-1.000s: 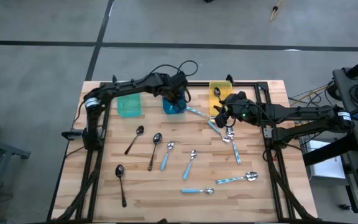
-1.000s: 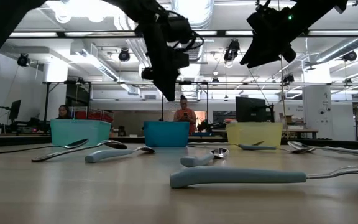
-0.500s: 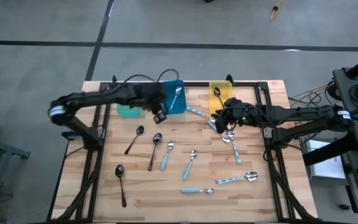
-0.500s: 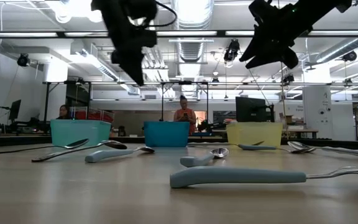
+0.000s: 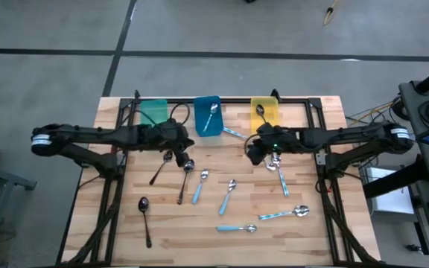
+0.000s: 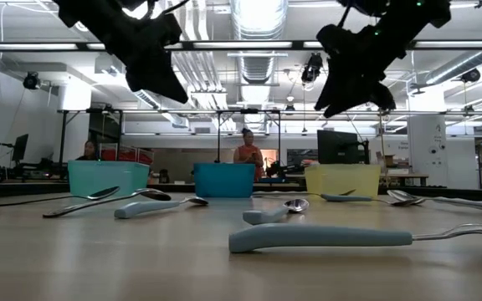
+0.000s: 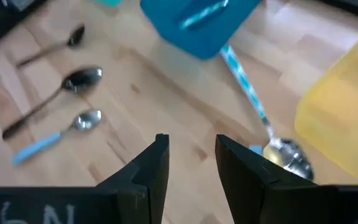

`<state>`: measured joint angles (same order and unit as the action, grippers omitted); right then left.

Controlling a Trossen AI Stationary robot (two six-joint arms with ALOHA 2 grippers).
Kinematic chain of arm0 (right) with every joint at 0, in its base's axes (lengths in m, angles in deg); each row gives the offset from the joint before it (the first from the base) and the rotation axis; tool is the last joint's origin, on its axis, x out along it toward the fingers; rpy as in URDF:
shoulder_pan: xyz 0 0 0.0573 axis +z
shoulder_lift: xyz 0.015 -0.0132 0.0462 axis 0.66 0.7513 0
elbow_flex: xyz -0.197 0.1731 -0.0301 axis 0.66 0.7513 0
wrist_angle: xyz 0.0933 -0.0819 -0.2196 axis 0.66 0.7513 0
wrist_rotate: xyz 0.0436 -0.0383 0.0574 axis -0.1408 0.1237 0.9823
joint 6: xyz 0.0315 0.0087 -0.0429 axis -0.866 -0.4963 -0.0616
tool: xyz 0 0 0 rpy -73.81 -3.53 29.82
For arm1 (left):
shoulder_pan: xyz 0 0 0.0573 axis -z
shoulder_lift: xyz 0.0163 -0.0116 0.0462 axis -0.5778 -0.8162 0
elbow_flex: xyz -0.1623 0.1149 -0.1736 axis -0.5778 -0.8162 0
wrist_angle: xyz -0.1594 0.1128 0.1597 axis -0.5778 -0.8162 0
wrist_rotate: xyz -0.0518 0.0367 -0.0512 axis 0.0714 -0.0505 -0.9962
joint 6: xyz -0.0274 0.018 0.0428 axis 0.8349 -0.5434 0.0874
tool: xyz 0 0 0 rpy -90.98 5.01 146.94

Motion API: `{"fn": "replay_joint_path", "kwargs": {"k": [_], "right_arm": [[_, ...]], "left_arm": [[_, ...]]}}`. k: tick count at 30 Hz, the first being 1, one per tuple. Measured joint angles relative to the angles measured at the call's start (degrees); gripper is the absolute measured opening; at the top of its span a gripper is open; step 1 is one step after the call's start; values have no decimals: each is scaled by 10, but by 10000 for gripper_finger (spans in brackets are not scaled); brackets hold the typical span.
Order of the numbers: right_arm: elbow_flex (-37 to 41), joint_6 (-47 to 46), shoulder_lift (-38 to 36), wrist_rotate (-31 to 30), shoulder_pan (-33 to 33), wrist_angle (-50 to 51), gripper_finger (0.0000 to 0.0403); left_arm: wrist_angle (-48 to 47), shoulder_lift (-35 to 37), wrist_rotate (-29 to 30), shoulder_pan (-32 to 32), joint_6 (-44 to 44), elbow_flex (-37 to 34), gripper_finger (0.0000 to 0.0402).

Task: Sort silverware by color (type)
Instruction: Put the blue spoon into the green bin

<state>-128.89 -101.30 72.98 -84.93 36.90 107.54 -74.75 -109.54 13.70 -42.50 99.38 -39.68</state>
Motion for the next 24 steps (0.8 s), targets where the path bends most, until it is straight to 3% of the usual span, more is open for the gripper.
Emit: {"fn": "replay_joint_path", "kwargs": {"k": [14,24], "right_arm": [[-154,29,190,14,0,327,118],[-152,90,257,67,-2,335,130]], "left_arm": [[8,12,0,3,0,-12,8],[9,11,0,3,1,-13,8]]}}
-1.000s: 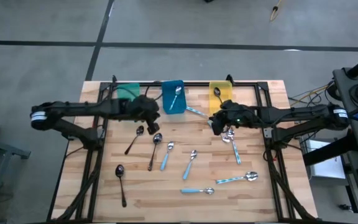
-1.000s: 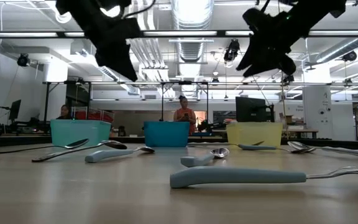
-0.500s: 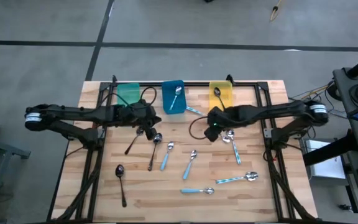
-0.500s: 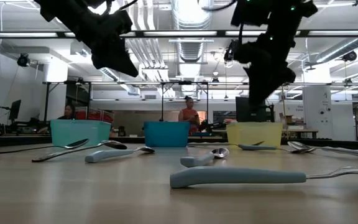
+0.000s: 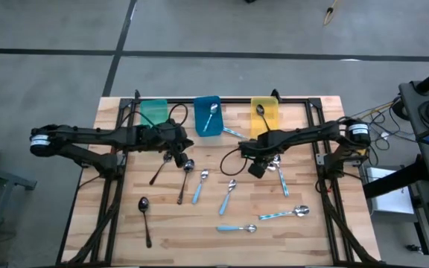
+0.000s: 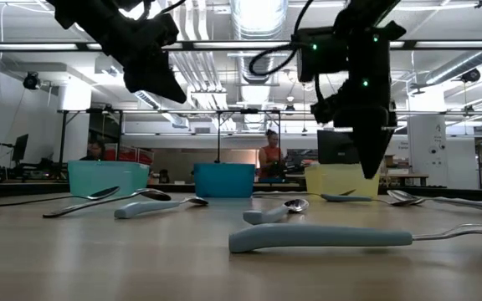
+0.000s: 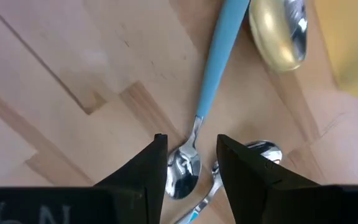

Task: Sort silverware by color (type)
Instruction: Put the blue spoon into the green bin

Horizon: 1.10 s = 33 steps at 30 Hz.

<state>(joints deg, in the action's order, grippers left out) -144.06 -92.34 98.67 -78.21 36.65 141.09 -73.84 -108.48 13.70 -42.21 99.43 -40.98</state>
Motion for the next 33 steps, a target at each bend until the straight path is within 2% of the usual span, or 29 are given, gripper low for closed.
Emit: {"fn": "replay_joint_path", "kwargs": {"k": [9,26,33], "right_arm": [[19,22,23,-1,-8,-47,144],[23,63,41,-16,-48,-75,144],[56,65,40,-16,-48,-114,137]], "left_arm": [[4,0,0,0,0,0,8],[7,0,0,0,3,0,8],[8,0,0,0,3,0,8]]}}
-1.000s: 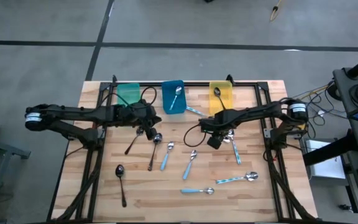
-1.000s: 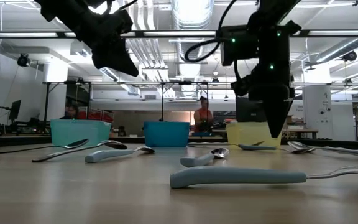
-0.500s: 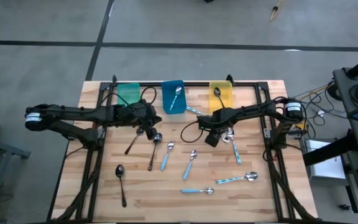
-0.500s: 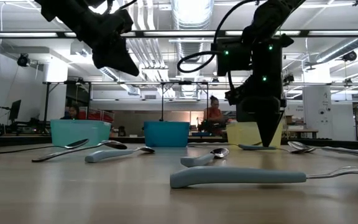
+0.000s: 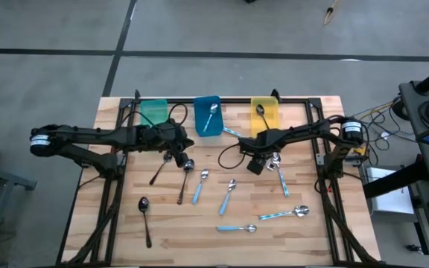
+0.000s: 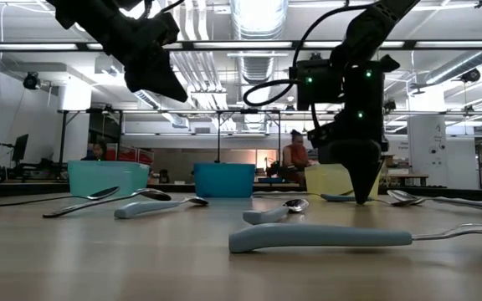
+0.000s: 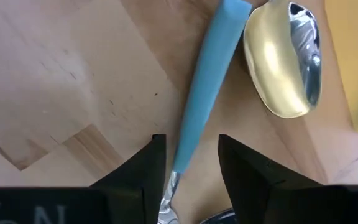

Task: Sort silverware by color (type)
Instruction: Put the blue spoon into the green bin

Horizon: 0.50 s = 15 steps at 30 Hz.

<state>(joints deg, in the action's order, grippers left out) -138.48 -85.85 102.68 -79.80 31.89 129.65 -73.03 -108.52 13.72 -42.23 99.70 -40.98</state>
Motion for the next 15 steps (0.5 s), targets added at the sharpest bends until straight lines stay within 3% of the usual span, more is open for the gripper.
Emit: {"fn": "replay_joint_path", "kwargs": {"k": [7,15], "right_arm": [[9,9,0,0,0,-24,118],[9,26,0,4,0,-48,41]], "left_arm": [[15,0,0,0,0,0,8],[21,0,0,0,2,0,8]]}}
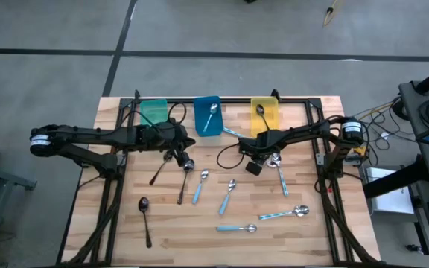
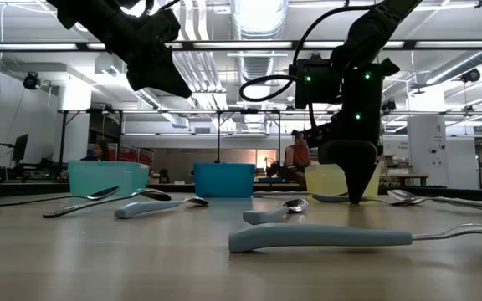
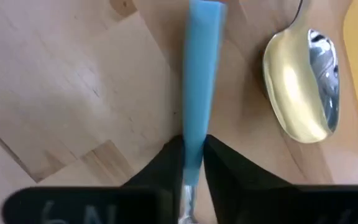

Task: Sort silverware by color (type)
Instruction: Put the blue spoon into the green bin

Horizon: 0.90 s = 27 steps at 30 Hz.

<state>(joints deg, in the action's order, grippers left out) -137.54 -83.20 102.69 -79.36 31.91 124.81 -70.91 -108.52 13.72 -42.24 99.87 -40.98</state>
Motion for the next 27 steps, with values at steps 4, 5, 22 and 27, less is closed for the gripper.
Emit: {"fn": "replay_joint_path", "kwargs": {"k": [4,5,22,27], "right_arm": [[0,3,0,-3,0,-7,22],[0,3,0,-3,0,-7,22],[-48,40,-23,10,38,-29,21],[-85,91,-23,7,61,-62,21]], "left_arm": [[0,0,0,0,0,0,8],[0,0,0,0,0,0,8],[36,0,-28,0,16,0,22],[60,0,-48,1,13,-21,58]]}}
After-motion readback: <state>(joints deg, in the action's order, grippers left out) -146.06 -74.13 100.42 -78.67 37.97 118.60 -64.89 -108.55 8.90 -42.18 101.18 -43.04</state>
